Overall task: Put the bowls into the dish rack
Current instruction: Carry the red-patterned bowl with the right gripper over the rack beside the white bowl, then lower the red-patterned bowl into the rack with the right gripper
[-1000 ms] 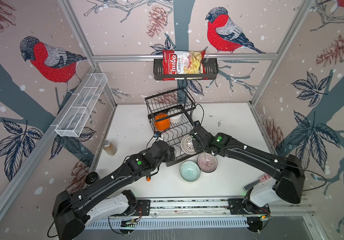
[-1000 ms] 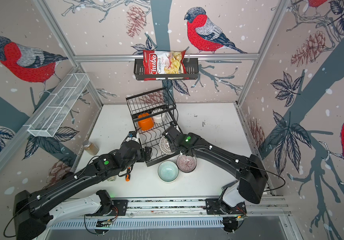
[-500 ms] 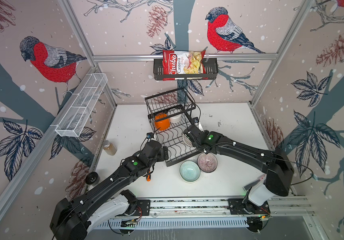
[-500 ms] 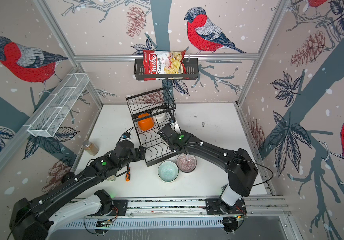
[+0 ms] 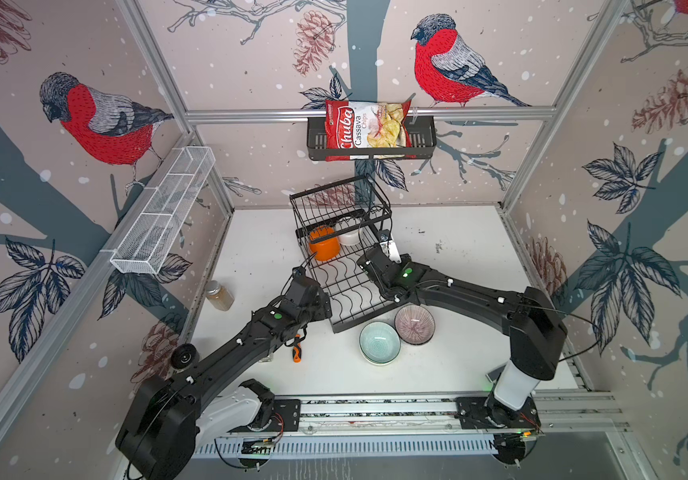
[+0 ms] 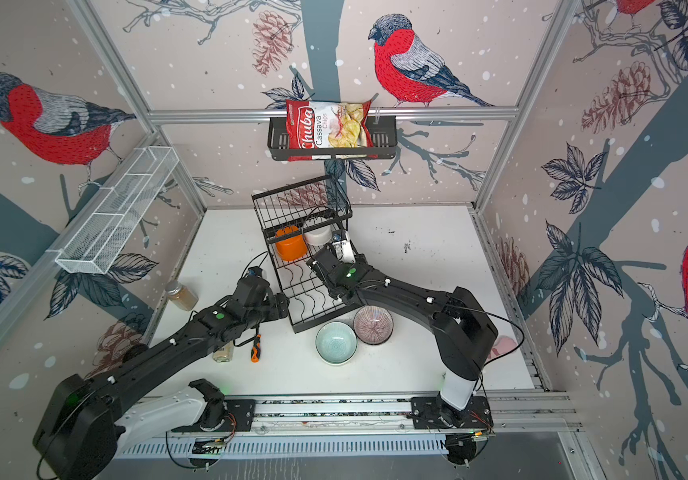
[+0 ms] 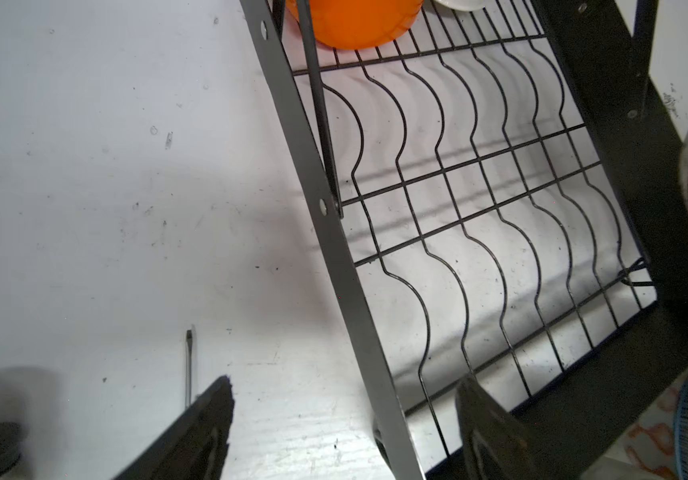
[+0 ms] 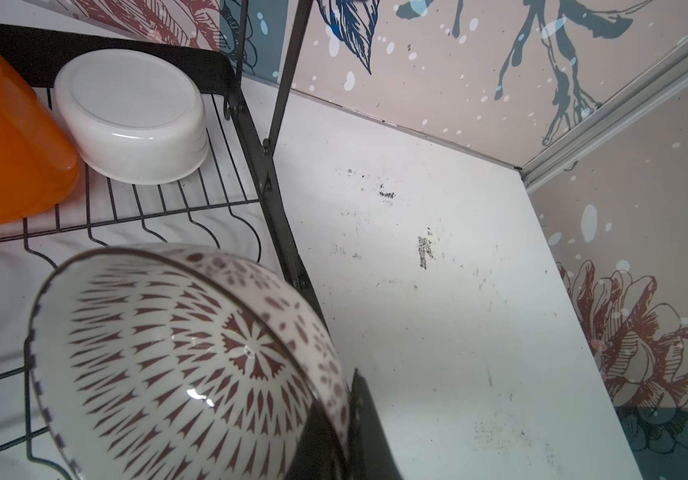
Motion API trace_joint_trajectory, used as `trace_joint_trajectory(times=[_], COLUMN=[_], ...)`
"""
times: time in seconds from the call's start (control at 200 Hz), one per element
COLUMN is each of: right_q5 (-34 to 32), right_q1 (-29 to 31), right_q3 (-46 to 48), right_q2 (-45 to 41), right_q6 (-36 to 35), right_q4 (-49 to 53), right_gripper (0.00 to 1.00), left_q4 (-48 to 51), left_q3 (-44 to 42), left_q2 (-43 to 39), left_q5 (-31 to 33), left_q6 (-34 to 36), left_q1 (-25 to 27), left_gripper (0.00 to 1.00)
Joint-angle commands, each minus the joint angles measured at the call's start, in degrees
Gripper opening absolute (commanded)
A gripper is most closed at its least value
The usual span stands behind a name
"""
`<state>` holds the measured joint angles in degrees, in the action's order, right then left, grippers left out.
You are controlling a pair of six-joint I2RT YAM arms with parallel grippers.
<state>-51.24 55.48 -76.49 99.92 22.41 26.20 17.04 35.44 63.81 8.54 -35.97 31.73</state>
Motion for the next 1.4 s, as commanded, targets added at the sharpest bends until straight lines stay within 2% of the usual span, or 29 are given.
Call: trace_joint_trajectory(times=[0.0, 0.23, 0.435, 0.915, 1.391], right_q5=[-4.2, -5.3, -6.3, -11.5, -17.4], right_q1=[0.0, -0.4, -0.6, -0.9, -1.5], right_q3=[-0.4, -1.4, -2.7, -3.9, -6.3], right_q2=[0.5, 3.3, 6.3, 12.2, 18.1], right_q6=[-1.4, -3.1, -3.2, -1.2, 0.7], right_q4=[-5.1, -7.8, -8.5, -11.1, -13.5], right_gripper=[0.0, 0.0, 0.0, 0.0, 0.0], left_q4=[-4.2, -5.5, -7.0, -7.8, -8.9], left_q3=[0.9, 1.4, 0.1, -1.0, -2.5], left_q2=[2.3, 7.2, 9.3, 11.6, 11.1], left_q5=[-1.1, -0.6, -0.8, -1.6, -2.7], left_q6=[0.5, 0.6, 0.4, 0.3, 0.3], left_q1=[-0.3, -0.4, -0.5, -0.5, -0.6], left_gripper=[0.81, 0.71, 0.67, 0.61, 0.59])
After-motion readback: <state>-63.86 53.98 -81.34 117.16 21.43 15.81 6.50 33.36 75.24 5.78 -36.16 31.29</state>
